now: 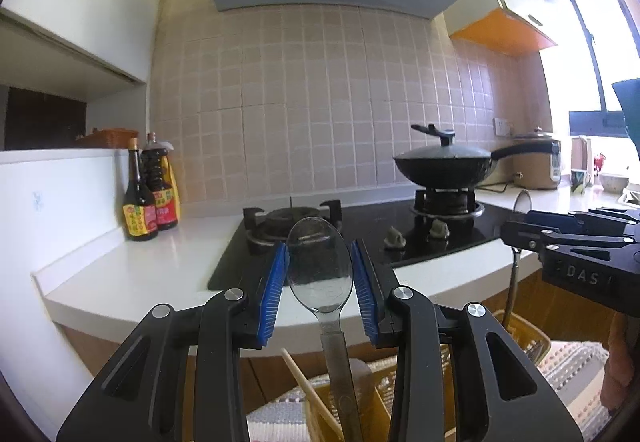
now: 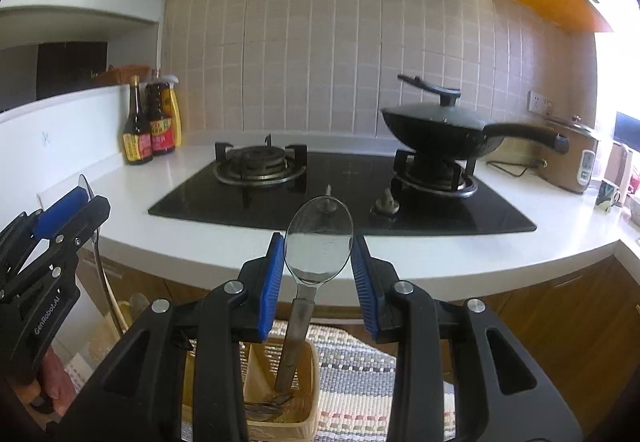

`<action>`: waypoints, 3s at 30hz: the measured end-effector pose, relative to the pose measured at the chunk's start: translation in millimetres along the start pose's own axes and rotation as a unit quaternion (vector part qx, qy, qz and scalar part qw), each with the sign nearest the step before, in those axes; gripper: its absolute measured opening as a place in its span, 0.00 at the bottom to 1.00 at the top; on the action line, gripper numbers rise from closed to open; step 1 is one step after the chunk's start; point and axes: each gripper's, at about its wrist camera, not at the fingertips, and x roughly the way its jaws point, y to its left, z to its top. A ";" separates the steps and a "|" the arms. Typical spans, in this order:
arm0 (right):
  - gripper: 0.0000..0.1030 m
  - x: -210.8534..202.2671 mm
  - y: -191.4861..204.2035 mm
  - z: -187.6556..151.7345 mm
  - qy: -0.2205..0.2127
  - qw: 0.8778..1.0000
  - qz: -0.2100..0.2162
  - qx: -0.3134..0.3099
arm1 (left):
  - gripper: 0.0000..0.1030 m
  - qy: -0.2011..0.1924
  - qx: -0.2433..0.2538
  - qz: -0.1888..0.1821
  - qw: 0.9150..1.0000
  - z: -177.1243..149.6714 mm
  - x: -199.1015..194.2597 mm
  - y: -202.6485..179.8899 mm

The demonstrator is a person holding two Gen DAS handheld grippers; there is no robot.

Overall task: Organize utensils
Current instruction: 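Lift both clear spoons over the caddy and open both grippers, then return to the table and grasp the black spoon with the right gripper, then close the left gripper on a wooden chopstick while the right gripper lifts the black spoon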

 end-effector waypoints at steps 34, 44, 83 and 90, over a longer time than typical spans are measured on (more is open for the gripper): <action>0.46 -124.4 -1.6 -61.3 0.124 0.990 0.067 0.014 | 0.52 0.074 -0.062 -0.113 0.989 1.2 -126.7 16.5; 0.46 -124.8 23.5 -161.7 0.293 0.945 0.145 0.010 | 0.52 0.258 -0.095 -0.135 0.952 -90.5 -123.1 21.2; 0.06 -90.5 17.8 -224.3 0.352 0.932 0.079 0.020 | 0.10 0.442 0.011 -0.121 0.889 -190.6 -114.3 -33.5; 0.06 -70.3 2.1 -219.1 0.359 0.931 0.062 0.009 | 0.12 0.452 -0.020 -0.087 0.888 -191.1 -106.5 -6.6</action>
